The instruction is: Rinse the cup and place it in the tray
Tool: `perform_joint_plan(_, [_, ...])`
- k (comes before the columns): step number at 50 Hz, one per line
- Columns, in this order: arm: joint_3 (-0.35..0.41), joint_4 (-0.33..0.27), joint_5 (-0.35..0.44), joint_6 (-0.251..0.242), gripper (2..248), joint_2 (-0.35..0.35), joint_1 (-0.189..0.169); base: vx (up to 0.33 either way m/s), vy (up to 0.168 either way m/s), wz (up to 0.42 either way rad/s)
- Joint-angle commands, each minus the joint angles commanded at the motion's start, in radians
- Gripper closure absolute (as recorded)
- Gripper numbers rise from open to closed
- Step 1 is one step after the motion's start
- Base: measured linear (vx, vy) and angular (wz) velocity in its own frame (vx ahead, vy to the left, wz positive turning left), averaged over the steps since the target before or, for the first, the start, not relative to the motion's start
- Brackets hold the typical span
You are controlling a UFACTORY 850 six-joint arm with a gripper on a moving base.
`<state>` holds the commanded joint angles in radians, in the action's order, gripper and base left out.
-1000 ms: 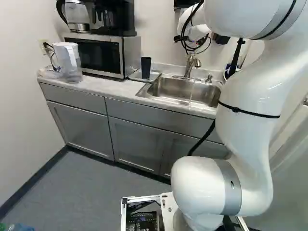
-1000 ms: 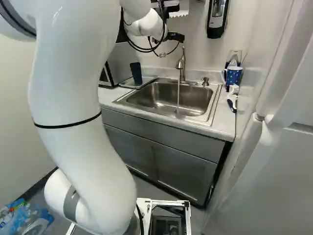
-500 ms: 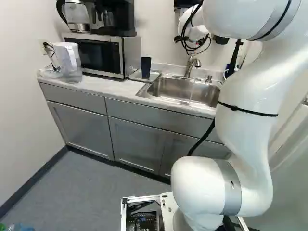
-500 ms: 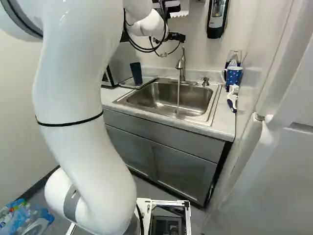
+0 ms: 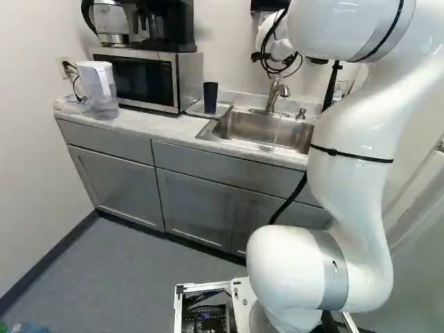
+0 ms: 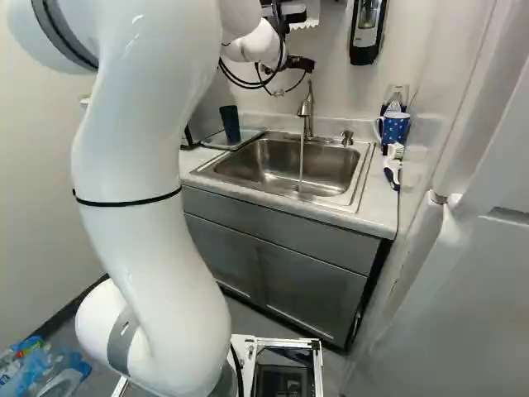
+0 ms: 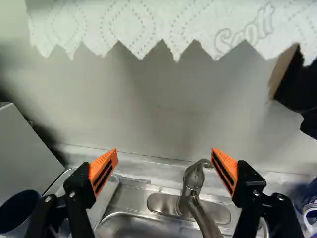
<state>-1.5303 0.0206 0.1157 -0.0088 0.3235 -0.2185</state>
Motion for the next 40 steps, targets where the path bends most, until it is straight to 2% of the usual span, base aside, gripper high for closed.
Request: perform_joint_plan(40, [-0.059,0.0,-0.073,0.0,3,0.051,0.004,0.0,0.0,0.0])
